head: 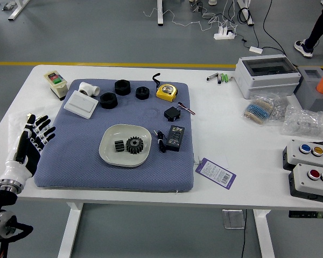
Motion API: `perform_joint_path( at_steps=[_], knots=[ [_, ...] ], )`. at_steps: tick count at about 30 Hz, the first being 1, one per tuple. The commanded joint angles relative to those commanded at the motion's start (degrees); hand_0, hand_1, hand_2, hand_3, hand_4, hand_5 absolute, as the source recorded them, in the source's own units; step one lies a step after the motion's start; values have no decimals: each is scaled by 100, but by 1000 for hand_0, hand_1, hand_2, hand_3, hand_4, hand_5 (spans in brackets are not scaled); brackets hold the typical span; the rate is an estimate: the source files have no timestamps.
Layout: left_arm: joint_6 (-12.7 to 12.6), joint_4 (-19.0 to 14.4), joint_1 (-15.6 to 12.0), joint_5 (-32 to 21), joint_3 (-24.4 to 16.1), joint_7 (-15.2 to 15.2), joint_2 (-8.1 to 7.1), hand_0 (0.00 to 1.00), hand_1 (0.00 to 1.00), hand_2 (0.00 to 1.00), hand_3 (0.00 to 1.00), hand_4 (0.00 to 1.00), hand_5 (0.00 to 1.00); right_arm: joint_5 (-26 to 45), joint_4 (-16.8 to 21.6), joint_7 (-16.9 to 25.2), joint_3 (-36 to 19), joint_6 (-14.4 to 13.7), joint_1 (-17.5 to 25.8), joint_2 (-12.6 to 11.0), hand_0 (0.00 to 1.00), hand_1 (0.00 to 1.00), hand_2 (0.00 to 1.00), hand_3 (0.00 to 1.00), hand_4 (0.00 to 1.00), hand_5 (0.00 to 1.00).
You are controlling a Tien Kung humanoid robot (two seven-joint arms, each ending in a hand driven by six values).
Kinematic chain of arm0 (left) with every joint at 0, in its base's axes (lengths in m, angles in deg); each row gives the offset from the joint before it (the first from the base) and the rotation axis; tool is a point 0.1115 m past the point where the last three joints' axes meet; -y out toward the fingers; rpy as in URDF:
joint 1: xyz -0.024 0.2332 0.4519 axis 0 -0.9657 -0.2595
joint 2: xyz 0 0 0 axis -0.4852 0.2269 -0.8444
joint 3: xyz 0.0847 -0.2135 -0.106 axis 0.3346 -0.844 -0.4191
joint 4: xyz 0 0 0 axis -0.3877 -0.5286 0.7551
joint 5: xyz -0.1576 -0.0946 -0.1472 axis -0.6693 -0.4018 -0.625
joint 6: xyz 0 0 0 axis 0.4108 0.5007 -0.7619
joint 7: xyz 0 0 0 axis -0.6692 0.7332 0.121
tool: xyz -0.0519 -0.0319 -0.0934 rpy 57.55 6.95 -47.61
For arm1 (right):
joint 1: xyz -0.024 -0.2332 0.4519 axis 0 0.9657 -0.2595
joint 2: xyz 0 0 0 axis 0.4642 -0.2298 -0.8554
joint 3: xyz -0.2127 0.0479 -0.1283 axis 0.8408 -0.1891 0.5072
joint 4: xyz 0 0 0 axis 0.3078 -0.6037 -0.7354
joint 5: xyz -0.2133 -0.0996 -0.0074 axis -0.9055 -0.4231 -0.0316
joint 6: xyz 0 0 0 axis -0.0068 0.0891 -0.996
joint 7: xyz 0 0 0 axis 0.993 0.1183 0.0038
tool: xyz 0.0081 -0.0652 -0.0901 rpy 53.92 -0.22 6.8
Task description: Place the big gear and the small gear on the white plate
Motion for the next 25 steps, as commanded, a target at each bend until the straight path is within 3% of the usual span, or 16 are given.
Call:
perform_joint_path(
  at_steps=[25],
  knots=[
    [-76,36,-5,44,86,64,-12,933,944,993,907,822,919,31,6,1,101,1,70,1,666,687,737,559,784,677]
  ],
)
